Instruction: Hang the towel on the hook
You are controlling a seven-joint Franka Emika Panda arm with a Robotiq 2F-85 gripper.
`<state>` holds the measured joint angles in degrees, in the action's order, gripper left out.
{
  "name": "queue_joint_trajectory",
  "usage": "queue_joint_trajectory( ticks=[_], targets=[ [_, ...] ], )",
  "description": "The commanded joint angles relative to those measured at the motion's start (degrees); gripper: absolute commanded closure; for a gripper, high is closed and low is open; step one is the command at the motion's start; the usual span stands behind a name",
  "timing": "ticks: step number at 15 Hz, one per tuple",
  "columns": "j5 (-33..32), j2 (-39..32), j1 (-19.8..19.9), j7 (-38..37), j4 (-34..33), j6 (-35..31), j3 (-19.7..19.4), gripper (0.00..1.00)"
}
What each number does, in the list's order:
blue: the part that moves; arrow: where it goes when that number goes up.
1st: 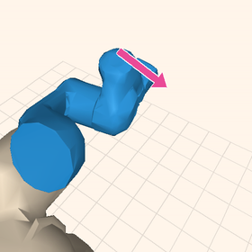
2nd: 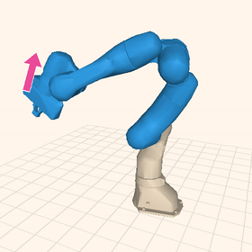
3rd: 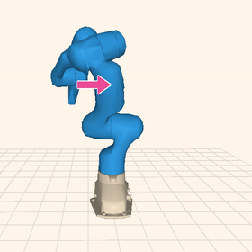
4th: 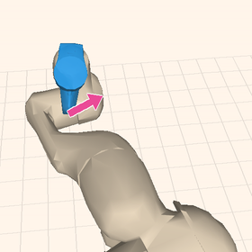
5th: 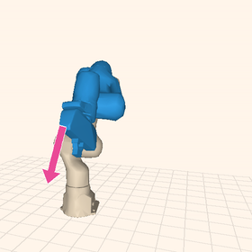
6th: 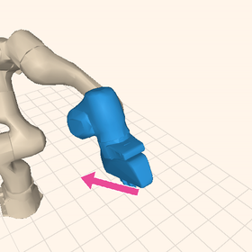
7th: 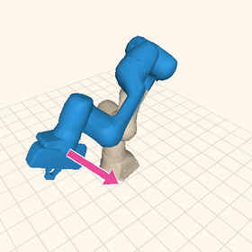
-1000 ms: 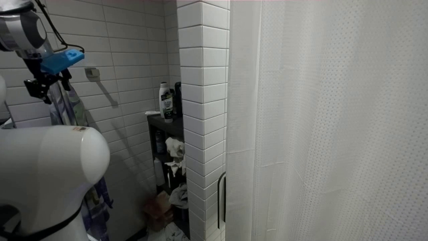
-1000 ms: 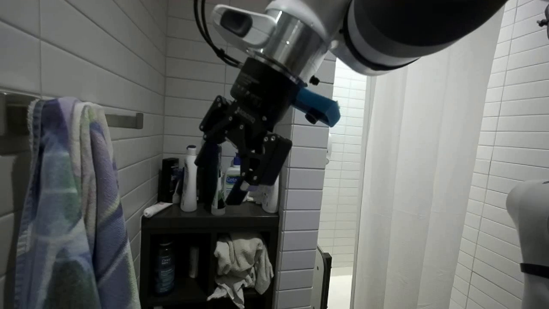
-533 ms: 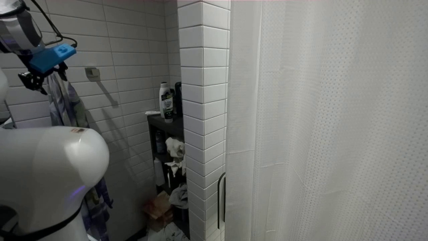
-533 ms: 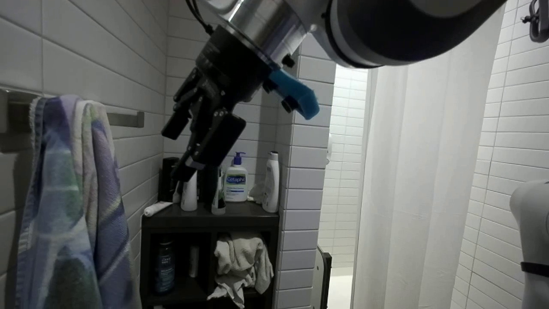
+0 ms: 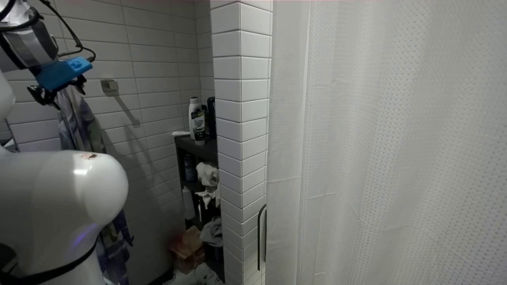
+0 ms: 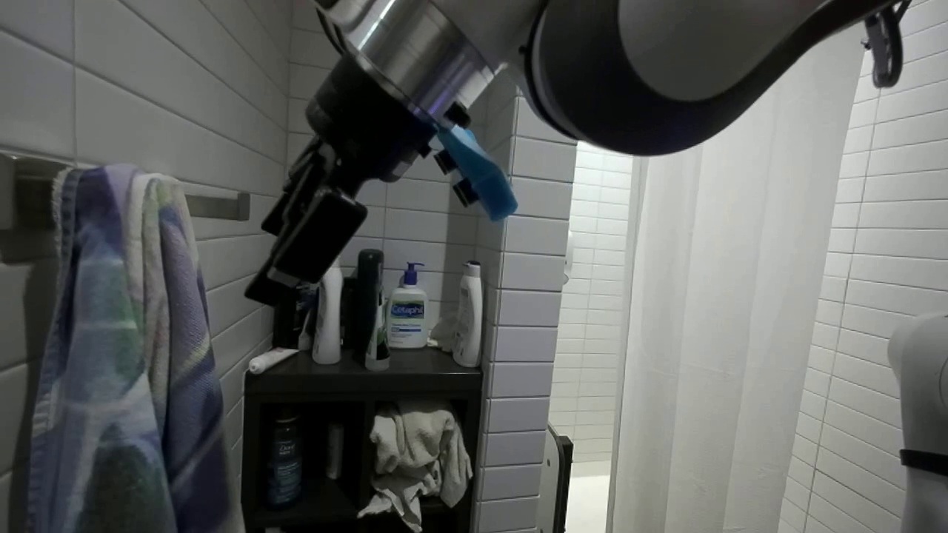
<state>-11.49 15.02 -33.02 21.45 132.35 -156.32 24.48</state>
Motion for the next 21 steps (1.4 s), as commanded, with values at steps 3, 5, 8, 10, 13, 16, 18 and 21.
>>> queue_joint_trajectory(
  ticks=[3,5,8,10,13,16,18,21],
  targets=[
    [-0.6,-5.8,1.3,-3.8,-5.2,-1.6,1.8,0.0],
    [1.2,-7.9,0.3,-3.0,-7.0,-1.6,2.1,0.0],
    [-0.3,-9.5,0.6,-3.7,-9.0,-1.4,3.4,0.0],
    [-4.3,-9.3,1.9,-5.6,-9.5,-1.7,3.9,0.0],
    [-13.0,-7.7,4.1,-10.1,-8.6,-1.5,4.4,0.0],
    [-19.6,-7.3,4.8,-14.8,-8.5,-1.4,3.5,0.0],
    [-17.4,-8.0,5.5,-14.5,-8.8,-2.2,4.1,0.0],
    [-15.7,-8.7,5.3,-13.6,-9.1,-2.4,4.1,0.0]
  ],
)
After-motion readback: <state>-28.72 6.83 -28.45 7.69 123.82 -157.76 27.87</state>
